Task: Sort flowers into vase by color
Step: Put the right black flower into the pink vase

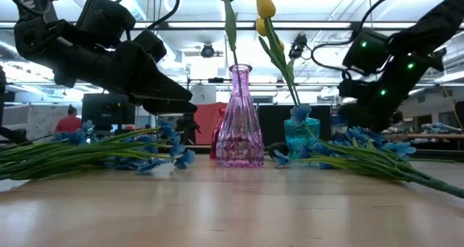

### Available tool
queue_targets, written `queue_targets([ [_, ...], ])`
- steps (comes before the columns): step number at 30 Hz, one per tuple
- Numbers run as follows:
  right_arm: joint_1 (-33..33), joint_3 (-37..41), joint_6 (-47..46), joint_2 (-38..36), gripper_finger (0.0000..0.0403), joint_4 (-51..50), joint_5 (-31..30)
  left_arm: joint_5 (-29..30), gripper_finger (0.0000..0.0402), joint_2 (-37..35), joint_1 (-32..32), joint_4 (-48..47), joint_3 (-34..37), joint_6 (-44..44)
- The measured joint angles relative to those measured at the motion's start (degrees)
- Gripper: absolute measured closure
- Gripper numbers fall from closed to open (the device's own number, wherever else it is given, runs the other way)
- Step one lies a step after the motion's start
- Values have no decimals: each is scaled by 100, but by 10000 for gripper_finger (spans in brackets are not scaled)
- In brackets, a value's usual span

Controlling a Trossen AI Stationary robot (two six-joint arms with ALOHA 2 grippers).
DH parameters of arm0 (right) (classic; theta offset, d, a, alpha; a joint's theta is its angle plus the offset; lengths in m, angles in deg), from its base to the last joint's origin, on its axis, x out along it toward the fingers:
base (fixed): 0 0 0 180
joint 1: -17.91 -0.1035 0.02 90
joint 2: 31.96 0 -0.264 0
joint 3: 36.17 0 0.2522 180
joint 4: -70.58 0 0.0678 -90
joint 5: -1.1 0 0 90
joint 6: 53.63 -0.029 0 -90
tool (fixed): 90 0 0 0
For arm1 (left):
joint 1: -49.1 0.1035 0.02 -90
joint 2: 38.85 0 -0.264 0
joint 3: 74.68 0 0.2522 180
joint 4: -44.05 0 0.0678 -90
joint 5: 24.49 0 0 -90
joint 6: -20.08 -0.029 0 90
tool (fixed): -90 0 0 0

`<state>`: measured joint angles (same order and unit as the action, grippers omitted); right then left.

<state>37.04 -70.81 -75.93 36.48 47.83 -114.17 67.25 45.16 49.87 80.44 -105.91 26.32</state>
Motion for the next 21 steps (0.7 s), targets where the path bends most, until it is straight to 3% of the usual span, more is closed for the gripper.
queue_targets([
  [12, 1062, 2, 1032, 729, 182, 728, 1063, 39, 9, 0, -2, -22, 0, -125],
  [16, 1117, -18, 910, 894, 225, 773, 1083, 81, 9, 0, 0, -26, 0, -127],
  [21, 1150, -17, 597, 908, 306, 753, 1146, 103, 9, 0, 0, -29, 0, -129],
])
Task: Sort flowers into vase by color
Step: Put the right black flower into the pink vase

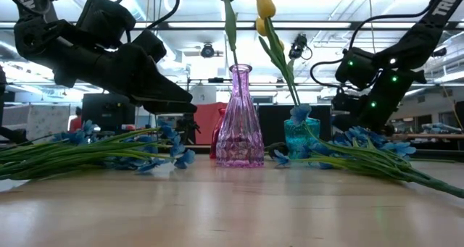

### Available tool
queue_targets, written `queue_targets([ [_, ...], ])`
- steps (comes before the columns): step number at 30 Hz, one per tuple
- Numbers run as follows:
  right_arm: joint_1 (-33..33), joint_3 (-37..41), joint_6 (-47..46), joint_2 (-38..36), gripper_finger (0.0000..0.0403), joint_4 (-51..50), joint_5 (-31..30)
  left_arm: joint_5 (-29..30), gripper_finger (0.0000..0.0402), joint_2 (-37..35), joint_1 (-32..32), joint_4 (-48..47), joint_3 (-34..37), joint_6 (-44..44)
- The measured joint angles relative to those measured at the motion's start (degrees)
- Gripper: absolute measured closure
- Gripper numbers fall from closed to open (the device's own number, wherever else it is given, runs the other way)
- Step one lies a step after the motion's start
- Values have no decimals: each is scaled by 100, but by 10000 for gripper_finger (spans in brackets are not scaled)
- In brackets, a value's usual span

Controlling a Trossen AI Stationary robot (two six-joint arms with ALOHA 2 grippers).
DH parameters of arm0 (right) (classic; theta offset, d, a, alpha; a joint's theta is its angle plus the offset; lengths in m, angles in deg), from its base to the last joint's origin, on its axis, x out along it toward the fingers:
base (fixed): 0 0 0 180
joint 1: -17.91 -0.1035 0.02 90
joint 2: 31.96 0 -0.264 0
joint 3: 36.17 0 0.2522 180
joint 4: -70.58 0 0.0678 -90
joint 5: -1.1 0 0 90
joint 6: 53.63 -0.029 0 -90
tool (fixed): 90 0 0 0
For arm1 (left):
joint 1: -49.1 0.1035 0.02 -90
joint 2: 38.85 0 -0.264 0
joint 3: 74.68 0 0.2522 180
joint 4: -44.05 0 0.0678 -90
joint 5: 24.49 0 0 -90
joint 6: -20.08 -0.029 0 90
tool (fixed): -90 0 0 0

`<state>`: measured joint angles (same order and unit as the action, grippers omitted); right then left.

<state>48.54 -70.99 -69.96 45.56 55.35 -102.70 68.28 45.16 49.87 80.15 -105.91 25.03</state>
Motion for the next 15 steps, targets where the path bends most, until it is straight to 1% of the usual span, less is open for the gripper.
queue_targets([
  [4, 29, 0, -385, 7, 373, -91, 37, 0, 9, 0, 0, -2, 0, 1],
  [6, 29, 2, -480, 7, 392, -114, 47, 16, 9, 0, -1, -2, 0, 2],
  [12, 30, -24, -932, -117, 396, -175, 13, 35, 9, 0, 0, -4, 0, 2],
  [15, 31, -117, -950, -387, 398, -543, 13, 33, 9, 0, 0, -5, 0, 27],
])
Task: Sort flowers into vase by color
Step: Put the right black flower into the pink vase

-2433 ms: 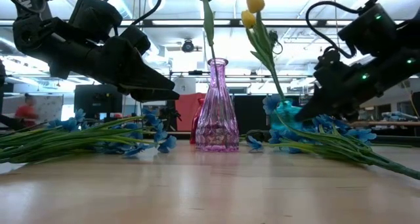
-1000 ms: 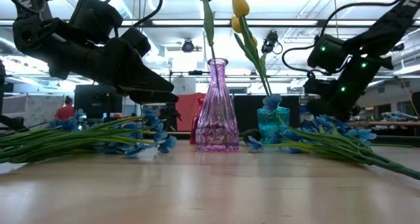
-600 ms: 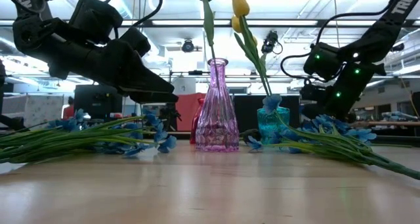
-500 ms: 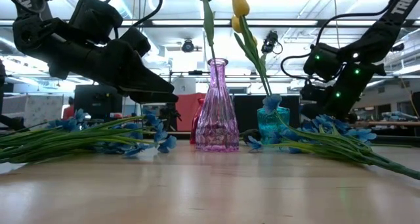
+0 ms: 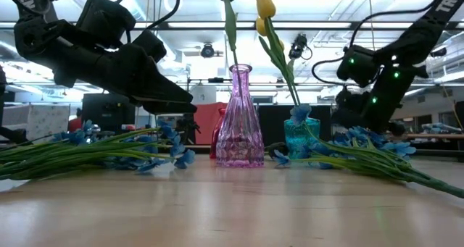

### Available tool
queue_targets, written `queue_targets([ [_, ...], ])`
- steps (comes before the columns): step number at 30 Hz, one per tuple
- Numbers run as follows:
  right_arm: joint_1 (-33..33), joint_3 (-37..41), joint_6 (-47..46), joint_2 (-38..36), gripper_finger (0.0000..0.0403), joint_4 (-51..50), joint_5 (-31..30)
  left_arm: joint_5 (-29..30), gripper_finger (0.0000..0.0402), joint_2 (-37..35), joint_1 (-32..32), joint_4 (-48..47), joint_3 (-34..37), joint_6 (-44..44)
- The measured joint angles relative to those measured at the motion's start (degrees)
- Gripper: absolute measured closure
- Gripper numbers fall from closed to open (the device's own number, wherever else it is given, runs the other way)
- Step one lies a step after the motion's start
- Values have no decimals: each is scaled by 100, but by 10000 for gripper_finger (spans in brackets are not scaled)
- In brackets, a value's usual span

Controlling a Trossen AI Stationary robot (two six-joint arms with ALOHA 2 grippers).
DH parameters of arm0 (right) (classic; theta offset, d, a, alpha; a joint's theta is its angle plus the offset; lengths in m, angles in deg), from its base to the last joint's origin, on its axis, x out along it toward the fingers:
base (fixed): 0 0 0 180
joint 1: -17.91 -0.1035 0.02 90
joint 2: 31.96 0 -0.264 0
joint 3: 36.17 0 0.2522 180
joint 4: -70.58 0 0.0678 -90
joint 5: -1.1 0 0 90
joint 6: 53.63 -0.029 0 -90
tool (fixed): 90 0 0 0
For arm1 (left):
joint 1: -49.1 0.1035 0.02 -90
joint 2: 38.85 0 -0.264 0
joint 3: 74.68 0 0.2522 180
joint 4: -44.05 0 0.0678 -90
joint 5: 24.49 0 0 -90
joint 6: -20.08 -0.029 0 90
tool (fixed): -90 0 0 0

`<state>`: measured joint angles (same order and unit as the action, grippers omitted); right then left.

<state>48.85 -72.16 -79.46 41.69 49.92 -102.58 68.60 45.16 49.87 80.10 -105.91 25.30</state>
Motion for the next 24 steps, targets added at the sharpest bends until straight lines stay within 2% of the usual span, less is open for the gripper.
queue_targets([
  [7, -171, -633, -23, -994, 400, -1101, -335, 0, 9, -28, 0, -1, 0, 130],
  [12, -551, -1023, -236, -1745, 401, -1651, -959, 7, 9, -28, 0, -7, 0, 139],
  [18, -1180, -1388, -243, -2539, 402, -1560, -1673, 9, 9, -28, 0, -5, 0, 143],
  [24, -2001, -1461, 247, -2744, 402, -258, -1457, 33, 9, -30, 0, 24, 0, 158],
])
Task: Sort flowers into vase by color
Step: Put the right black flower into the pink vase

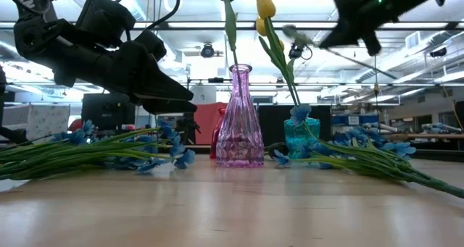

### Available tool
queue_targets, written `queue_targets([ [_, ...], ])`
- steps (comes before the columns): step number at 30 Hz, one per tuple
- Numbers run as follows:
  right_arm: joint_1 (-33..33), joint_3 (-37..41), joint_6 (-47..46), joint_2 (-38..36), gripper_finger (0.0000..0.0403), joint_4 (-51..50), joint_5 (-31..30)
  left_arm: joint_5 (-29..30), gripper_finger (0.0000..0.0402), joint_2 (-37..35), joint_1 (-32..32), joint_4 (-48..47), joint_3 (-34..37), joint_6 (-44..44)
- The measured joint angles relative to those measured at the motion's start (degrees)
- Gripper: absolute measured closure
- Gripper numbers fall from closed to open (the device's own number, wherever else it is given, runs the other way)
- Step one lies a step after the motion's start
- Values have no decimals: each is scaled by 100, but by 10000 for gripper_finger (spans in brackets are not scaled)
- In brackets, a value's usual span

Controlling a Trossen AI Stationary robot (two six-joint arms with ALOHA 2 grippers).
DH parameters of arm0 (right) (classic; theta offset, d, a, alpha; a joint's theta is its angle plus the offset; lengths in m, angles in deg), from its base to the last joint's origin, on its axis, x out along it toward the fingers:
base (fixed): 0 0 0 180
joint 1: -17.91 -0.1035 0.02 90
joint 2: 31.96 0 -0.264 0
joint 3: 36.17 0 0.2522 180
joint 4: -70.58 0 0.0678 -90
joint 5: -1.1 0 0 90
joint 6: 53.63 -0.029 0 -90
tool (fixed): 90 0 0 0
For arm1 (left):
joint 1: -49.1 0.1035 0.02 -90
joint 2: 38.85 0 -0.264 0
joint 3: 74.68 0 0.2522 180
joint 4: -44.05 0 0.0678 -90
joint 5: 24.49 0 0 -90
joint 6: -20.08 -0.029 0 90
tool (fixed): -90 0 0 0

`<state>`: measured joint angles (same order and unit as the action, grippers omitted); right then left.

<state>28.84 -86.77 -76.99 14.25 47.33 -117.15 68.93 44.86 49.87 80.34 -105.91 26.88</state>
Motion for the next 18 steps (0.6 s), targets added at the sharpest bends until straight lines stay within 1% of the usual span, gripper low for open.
queue_targets([
  [3, -512, 0, 367, 122, 402, 797, 24, 0, 9, -3, 0, 29, 0, 128],
  [6, -1004, 0, 731, 284, 402, 1483, -91, -63, 9, -5, 0, -20, 0, 205],
  [11, -1871, 9, 1387, 604, 402, 2694, -658, -111, 9, -5, 0, -17, 0, 269],
  [15, -2395, 159, 2194, 1224, 402, 4521, -898, -111, 9, -5, 0, 97, 0, 286],
  [18, -2556, 255, 2684, 1922, 402, 5969, -907, -111, 9, -5, 0, 263, 0, 288],
])
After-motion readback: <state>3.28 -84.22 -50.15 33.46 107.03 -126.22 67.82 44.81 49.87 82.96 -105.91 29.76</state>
